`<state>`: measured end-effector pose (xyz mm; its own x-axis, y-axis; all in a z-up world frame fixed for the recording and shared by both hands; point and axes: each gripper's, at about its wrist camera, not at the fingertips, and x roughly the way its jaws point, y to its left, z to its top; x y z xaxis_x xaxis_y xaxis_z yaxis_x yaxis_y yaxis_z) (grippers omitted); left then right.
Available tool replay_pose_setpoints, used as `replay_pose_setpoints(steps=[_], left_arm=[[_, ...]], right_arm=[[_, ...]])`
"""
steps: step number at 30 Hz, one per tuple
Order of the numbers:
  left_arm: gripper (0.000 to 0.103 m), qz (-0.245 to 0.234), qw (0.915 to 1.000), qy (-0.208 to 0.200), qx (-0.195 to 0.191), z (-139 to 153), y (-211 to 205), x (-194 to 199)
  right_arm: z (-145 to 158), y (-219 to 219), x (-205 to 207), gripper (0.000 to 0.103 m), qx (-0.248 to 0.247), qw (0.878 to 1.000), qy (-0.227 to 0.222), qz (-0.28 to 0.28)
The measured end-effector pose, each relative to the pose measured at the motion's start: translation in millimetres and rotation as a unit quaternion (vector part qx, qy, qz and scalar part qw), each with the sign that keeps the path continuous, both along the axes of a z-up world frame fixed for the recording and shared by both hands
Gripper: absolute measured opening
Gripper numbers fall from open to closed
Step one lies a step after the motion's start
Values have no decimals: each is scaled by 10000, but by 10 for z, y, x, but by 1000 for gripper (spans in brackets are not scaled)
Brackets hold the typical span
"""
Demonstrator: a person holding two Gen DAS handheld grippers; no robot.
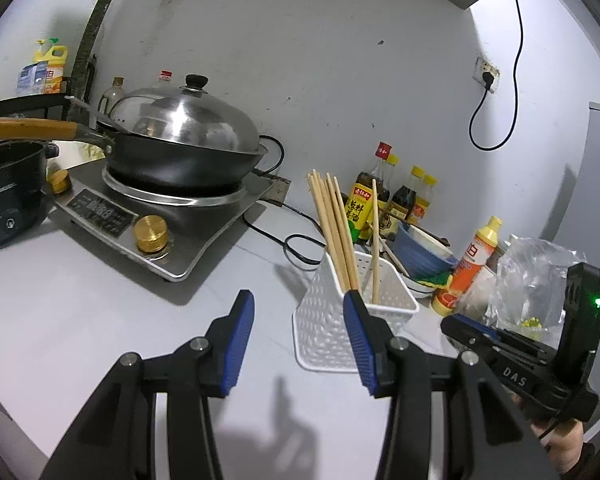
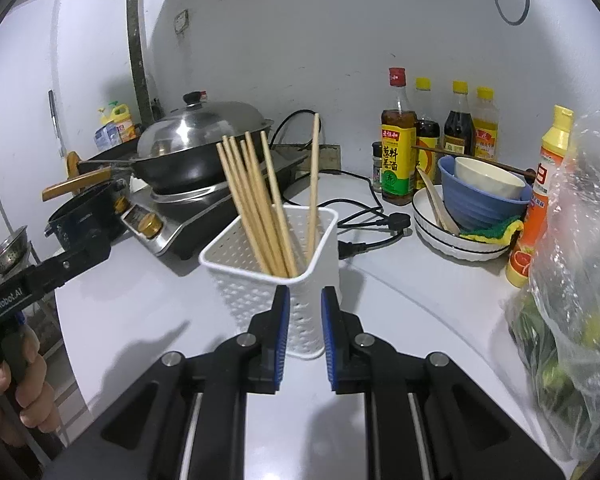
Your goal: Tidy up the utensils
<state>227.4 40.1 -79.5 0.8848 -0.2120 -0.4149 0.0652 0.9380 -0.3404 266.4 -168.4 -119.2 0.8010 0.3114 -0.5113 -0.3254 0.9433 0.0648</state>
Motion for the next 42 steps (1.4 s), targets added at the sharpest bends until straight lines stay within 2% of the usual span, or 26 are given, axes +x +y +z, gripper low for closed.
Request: replay_pose_setpoints(steps=[4,8,18,20,22,28,37,42], left_arm=[[47,-14,10000,-7,27,-3,64,-171],[51,-13,10000,-34,58,-1,103,-329],[61,-78,9994,-71,316,54,129,-735],[62,-137,9995,-58,289,57,119,-797],[62,-197,9993,-99,318,81,96,-871],[64,-388,9988,-143,257,120,7,-1033],[64,-513,9961,-478,533,402,-166,-1345],[69,-589,9945,-628,597,559,-230,-1451]], right_arm=[[1,52,-155,15,-70,10000,1,-13],[7,77,-316,24,-127,9999,-1,-8],[39,116,-738,26,-225,9997,-68,-64],[66,111,-850,34,-222,9997,-122,-64],[99,103,-950,36,-236,9995,-179,-64],[239,8,-1257,37,-175,9992,-345,-117],[490,-129,-1611,39,-118,9979,-604,-190],[633,-253,-1799,41,-25,9970,-746,-210]])
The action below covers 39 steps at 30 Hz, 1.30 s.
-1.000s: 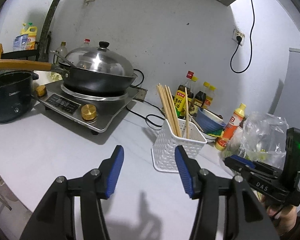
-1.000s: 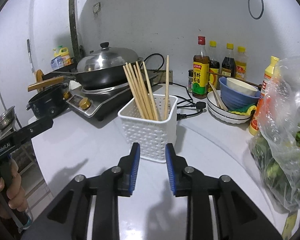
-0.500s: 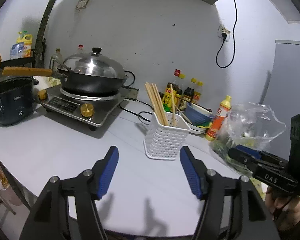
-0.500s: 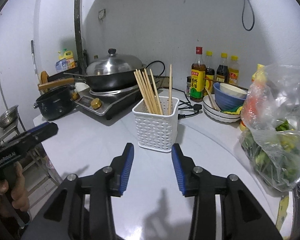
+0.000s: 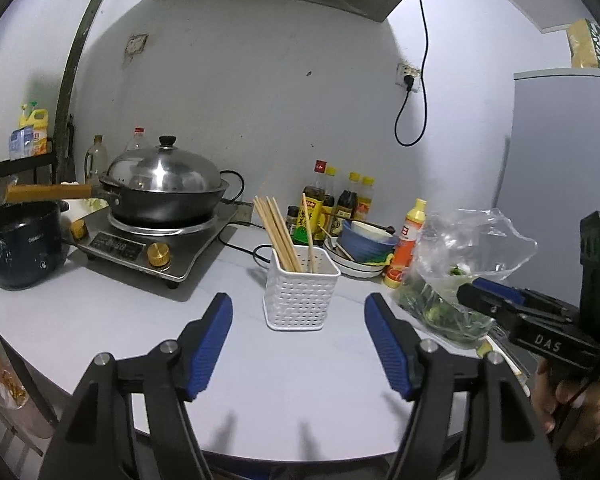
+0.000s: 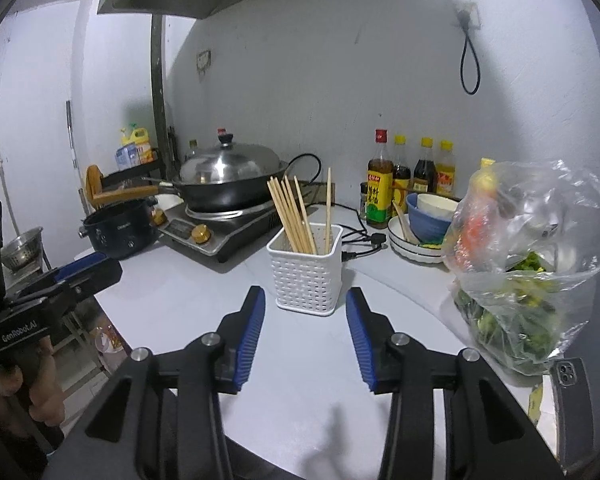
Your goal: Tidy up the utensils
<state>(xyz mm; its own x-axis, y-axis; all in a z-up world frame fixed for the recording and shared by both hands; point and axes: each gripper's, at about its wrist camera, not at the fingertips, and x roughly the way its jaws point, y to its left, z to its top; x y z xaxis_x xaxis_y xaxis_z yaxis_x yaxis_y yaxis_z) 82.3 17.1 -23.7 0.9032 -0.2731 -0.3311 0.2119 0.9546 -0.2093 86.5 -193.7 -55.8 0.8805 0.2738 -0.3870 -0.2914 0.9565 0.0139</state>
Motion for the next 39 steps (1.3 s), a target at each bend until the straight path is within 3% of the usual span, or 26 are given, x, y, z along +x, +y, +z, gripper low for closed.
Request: replay_pose_setpoints(steps=[6,15,29,39], left_arm=[[69,-39,9997,-226,122,192,-81,-136],[83,45,9970,-701,339,536,-152,-382],[101,448,9898,-1321,291,990,-72,-587],[103,679,9817,-1750,325,1221,-34,-752]], right_arm=[[159,-126,-188,44,36,9997,-220,-95],[393,-298,-482,46,-20,9981,-593,-188],[726,-509,-854,68,1,9924,-1167,-401],[1005,-613,-1103,77,37,9846,-1673,-506]])
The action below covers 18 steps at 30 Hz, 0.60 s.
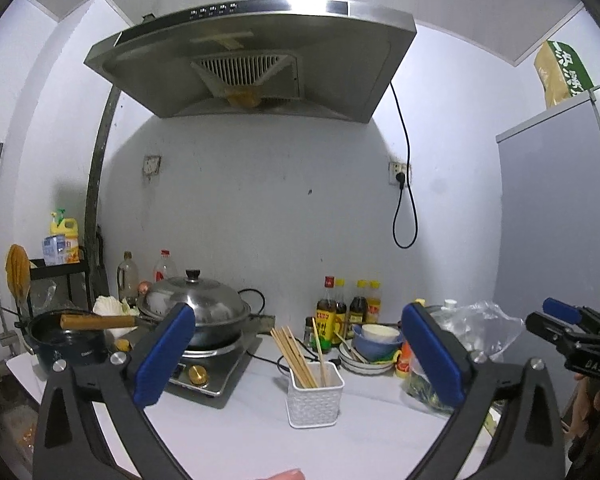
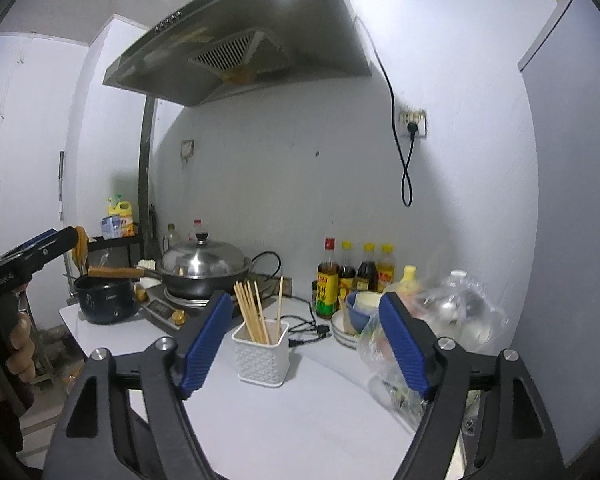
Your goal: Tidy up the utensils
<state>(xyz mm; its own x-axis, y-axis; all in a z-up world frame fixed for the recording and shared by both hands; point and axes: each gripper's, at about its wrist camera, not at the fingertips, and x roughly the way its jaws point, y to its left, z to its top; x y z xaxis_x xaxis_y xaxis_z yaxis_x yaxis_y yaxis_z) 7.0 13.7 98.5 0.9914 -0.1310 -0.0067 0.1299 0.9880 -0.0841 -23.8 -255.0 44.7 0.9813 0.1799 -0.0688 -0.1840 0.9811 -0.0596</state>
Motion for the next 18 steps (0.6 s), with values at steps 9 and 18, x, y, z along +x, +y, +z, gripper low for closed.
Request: replay_pose_setpoints(steps=[9,18], left_arm=[[103,98,9995,-299,34,137,-6,-153],[103,60,9992,-353,147,262,-43,-288]], right_arm=[[231,2,-234,91,30,9988,-476,81],[347,21,-440,97,106,9970,-754,161]])
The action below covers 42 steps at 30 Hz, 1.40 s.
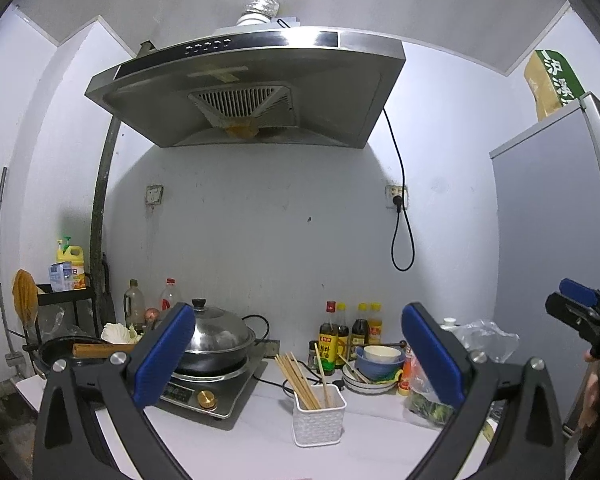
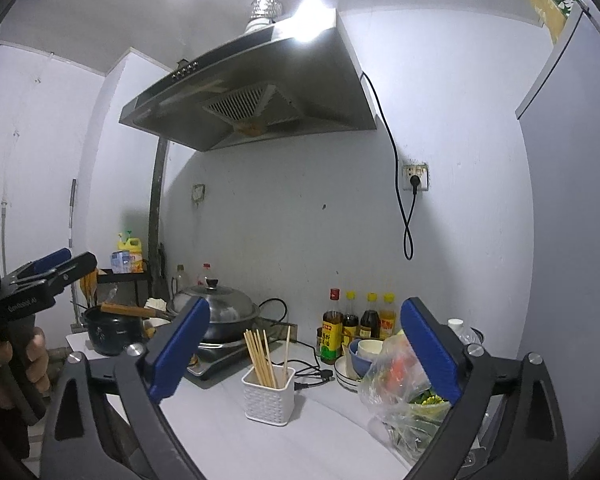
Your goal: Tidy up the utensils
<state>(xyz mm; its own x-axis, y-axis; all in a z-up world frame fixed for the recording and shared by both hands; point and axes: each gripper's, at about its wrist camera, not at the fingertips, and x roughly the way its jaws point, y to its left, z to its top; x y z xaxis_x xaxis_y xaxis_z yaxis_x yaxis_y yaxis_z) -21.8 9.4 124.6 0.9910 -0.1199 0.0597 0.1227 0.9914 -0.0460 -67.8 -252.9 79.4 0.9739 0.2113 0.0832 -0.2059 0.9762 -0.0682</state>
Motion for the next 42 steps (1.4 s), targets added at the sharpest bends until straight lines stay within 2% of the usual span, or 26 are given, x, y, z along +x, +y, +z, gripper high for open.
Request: replay_pose_setpoints(steps=[5,11,24,42], left_arm=[[103,8,9998,-159,76,72,-32,-169],[103,-133,9998,-148,19,70,-32,-260],[103,-171,9998,84,-49,-5,15,-172],[103,-169,9998,119,-50,-18,16,-137]], right_arm=[[27,-5,-133,102,108,9998,-133,37],[43,-4,-256,102,156,9997,-149,90],[-73,0,-62,102,188,9996,186,77],[-97,-5,-27,102,177,9995,246,19]])
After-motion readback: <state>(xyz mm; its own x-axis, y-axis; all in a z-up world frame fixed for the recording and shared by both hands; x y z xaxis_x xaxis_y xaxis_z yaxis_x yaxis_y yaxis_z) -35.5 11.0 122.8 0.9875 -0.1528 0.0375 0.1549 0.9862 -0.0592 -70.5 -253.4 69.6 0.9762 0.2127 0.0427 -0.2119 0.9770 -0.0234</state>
